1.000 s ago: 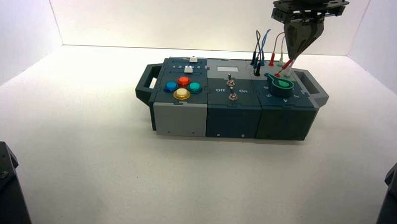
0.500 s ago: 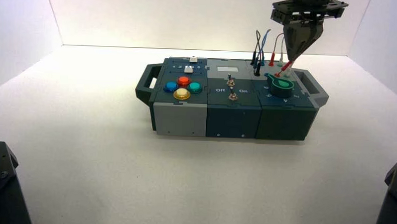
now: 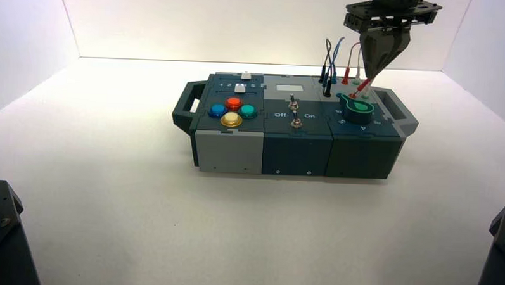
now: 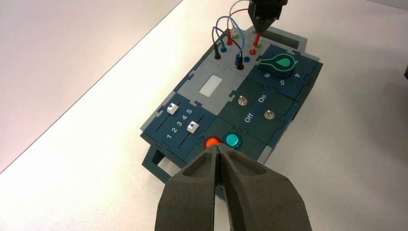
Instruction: Insert the red wire.
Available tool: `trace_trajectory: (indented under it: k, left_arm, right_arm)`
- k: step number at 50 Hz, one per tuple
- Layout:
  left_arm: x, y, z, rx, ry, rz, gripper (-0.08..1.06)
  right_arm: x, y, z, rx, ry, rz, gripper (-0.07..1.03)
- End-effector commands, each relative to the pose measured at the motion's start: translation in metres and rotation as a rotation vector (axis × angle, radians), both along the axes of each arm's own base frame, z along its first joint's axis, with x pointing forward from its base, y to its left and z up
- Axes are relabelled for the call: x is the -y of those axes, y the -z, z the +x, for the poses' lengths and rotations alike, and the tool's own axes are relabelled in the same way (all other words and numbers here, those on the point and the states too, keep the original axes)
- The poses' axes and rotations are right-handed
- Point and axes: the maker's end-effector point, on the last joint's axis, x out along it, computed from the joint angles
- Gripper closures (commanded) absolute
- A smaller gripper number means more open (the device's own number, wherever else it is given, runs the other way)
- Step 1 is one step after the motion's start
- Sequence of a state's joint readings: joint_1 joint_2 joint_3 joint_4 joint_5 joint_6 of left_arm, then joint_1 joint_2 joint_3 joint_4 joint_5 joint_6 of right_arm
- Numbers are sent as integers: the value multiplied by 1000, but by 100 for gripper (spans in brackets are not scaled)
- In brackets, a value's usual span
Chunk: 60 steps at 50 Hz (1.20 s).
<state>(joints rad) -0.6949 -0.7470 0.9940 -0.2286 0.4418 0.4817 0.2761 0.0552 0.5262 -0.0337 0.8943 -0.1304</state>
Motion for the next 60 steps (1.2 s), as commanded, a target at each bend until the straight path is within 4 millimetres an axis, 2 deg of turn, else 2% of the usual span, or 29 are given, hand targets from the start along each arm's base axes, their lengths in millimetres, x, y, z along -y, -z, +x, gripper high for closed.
trace_trajectory:
  k: [1,60]
  left_arm:
    - [2,-6,2,21,4,-9,101]
    - [2,-7,3,24,3,-9,101]
  right_arm:
    - [-2,-7,4,24,0,7,99]
    - [-14,-8,0,3,28,69,99]
